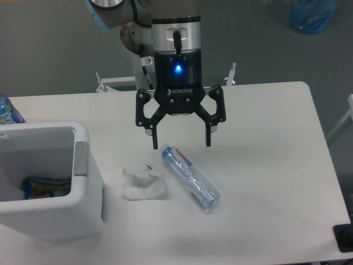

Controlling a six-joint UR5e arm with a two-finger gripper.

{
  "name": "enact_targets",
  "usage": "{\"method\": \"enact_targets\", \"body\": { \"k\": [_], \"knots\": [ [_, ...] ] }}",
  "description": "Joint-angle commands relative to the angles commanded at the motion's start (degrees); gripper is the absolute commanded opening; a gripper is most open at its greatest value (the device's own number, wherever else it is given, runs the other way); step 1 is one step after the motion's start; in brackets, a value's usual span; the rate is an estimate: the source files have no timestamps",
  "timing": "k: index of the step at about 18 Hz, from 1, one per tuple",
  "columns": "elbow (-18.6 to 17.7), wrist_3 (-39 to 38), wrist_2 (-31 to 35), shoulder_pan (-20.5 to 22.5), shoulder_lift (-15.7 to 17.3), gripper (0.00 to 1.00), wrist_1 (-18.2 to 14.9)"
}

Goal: Open the trash can

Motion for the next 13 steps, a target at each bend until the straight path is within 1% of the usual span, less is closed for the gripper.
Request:
{"method": "enact_targets", "body": {
  "k": [13],
  "knots": [
    [-0.35,0.09,0.00,0.70,0.44,1.00,0.00]
  ]
}}
